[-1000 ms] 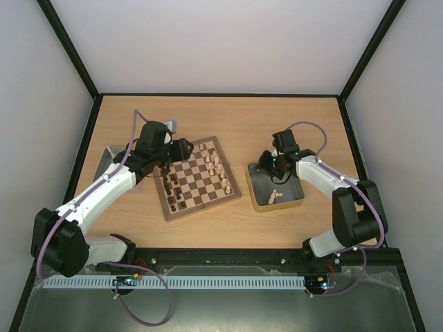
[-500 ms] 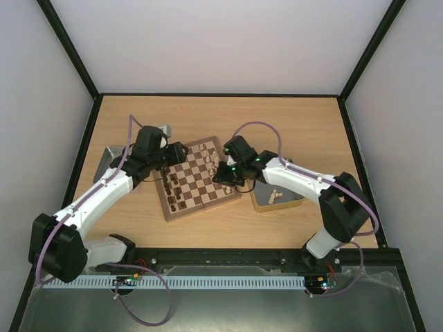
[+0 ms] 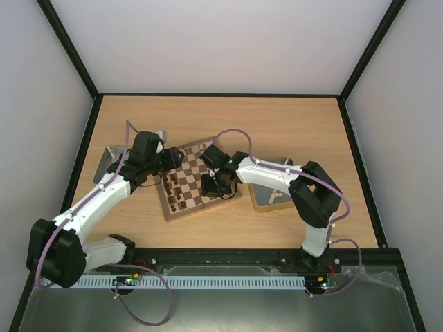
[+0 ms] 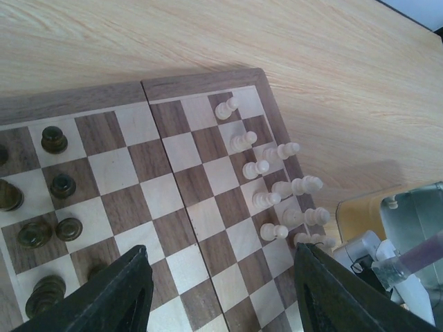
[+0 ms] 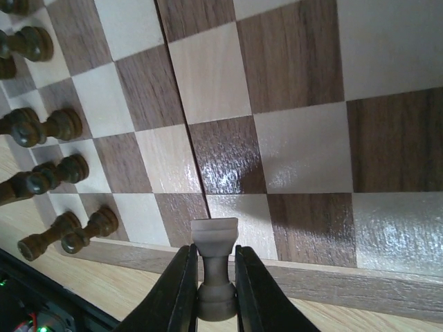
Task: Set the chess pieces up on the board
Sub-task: Place the chess piece on the chessboard.
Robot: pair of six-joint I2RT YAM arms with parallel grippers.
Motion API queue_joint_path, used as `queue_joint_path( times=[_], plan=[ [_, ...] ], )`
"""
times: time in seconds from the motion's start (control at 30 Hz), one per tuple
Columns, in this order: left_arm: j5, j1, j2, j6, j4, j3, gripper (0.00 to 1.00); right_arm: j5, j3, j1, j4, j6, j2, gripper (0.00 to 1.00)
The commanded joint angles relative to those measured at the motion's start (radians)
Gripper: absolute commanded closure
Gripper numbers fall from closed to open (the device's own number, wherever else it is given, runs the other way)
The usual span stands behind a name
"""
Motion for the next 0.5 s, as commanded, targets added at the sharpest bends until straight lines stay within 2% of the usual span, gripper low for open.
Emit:
queue_joint_path(
  times=[0.0,0.47],
  plan=[
    [0.005,0.008,-0.028,0.015,0.018,-0.023,0.42,0.002,0.047,0.007,-0.1,-0.026,0.031,0.86],
    [0.018,0.01,-0.033,0.009,0.039,-0.054,0.42,0.004,0.146,0.008,-0.162,-0.051,0.096,0.8]
  ],
)
